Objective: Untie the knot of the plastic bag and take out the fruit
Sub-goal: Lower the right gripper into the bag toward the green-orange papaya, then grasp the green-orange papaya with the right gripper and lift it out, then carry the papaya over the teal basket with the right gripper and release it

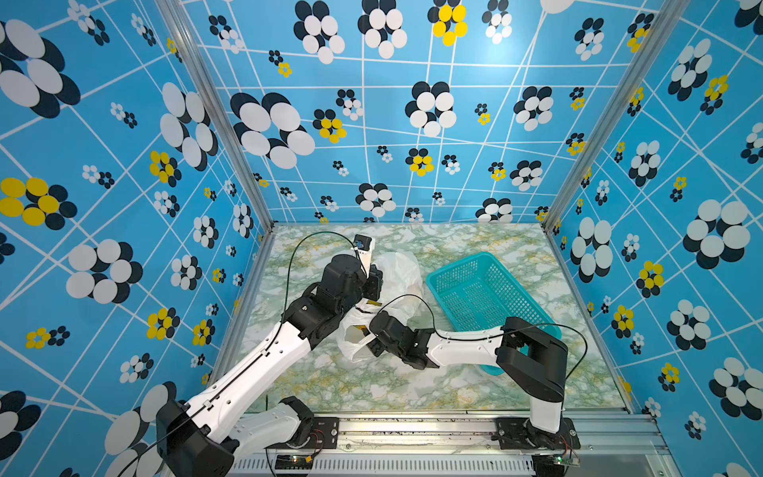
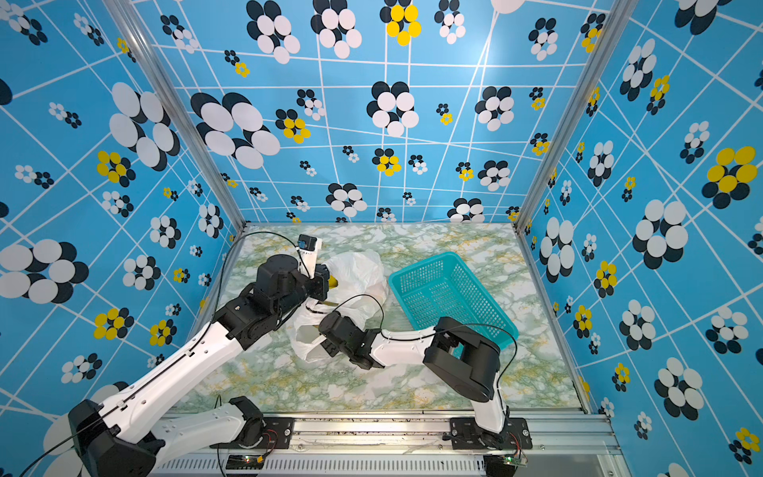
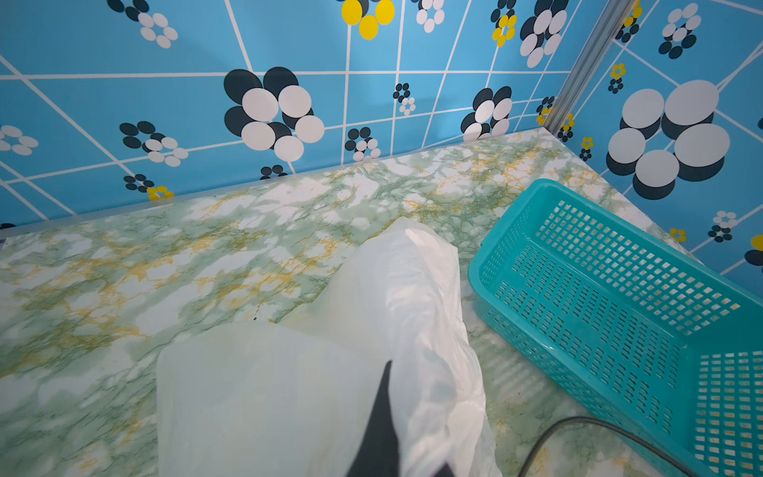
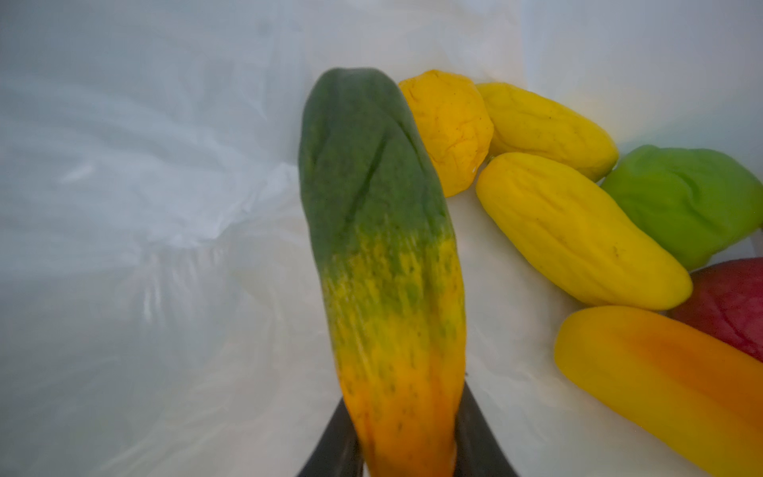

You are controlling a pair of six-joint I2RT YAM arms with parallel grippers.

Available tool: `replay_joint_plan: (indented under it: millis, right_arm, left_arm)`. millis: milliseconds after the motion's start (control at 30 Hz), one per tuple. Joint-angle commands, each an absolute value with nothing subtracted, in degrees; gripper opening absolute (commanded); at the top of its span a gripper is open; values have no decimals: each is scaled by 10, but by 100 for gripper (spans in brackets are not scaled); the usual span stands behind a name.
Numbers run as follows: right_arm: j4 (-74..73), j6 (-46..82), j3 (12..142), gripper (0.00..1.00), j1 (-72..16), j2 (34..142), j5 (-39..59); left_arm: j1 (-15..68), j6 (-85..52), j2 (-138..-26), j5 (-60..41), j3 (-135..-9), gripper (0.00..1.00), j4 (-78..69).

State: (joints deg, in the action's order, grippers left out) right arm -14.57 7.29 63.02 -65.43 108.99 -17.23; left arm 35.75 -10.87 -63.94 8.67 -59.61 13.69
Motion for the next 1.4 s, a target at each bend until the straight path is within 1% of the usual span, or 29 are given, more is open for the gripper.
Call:
replay_joint_plan:
  millis: [0,167,267,333,500,633,900,1133,1233,1367]
  right_arm:
    - [-174,77,596,3,-661,1037,-184]
    - [-204,80,517,3,-673,946,-225]
    - [-200,96,478,0,-673,890,-289]
    - [-198,104,453,0,-673,856,-325]
    - [-199,118,400,0,-673,778,-372]
    - [-169,133,379,0,-667,734,-450]
    - [-125,143,324,0,-654,609,-470]
    - [-81,136,293,0,-651,497,-466]
    - [-67,131,279,0,-648,437,-462]
    - [-14,145,273,0,-633,350,-465]
  left_arm:
    - [357,-106,-630,104,-590,0,134]
    - [352,-114,-629,105,-584,0,130]
    - [350,-117,-631,105,-585,0,132]
    - [350,-120,-630,106,-584,0,133]
    - [348,-124,-627,105,-583,0,133]
    - [346,-127,-623,106,-580,0,132]
    - [342,-131,-618,110,-576,0,129]
    - [340,-134,-611,126,-577,0,130]
    - [334,-137,-618,143,-604,0,146]
    - [330,-138,-621,155,-638,0,152]
